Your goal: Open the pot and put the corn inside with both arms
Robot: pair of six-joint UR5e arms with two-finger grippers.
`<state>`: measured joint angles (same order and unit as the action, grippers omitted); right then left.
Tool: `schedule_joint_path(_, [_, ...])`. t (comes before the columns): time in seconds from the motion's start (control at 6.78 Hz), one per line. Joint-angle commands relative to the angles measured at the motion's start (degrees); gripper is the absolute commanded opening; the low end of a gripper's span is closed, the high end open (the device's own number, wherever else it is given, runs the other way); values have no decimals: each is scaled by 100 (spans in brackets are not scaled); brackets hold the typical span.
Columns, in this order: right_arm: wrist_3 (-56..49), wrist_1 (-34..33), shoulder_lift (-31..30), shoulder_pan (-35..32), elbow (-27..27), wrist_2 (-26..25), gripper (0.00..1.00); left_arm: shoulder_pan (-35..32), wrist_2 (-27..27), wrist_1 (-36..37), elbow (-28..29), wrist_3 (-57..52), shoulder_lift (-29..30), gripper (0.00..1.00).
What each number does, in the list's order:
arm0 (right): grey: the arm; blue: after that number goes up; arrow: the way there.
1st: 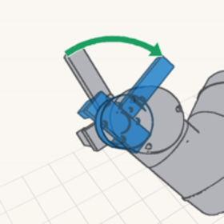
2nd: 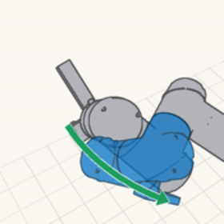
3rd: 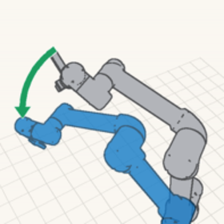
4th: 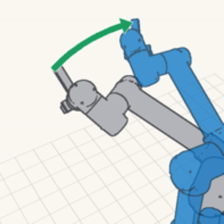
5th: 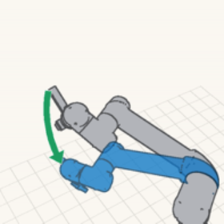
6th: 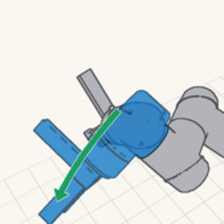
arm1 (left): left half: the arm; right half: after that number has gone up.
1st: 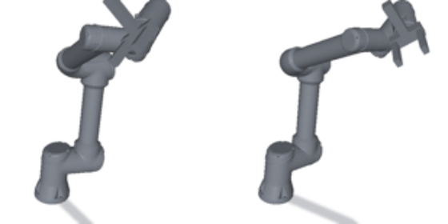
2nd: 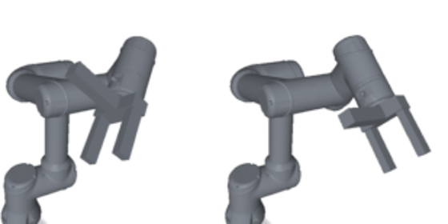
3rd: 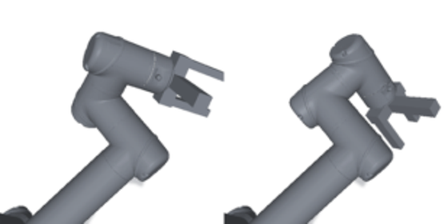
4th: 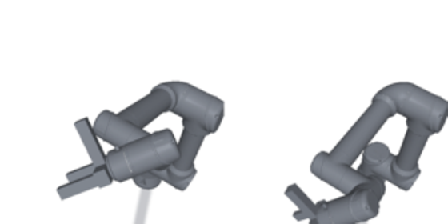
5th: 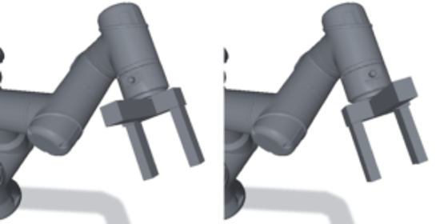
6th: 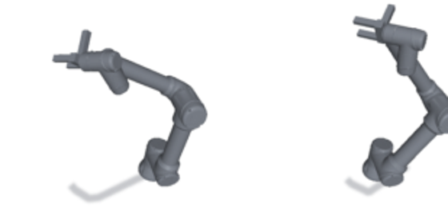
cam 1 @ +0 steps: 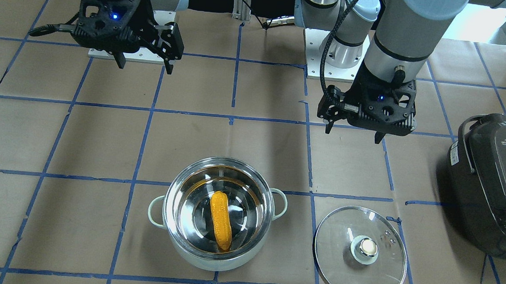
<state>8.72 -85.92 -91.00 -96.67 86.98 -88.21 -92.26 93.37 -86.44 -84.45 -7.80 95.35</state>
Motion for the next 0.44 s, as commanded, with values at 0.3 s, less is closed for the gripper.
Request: schedule_joint_path(0.3, [-90, -30, -5, 69, -14, -328, 100, 505, -29, -383, 43, 77, -324, 100])
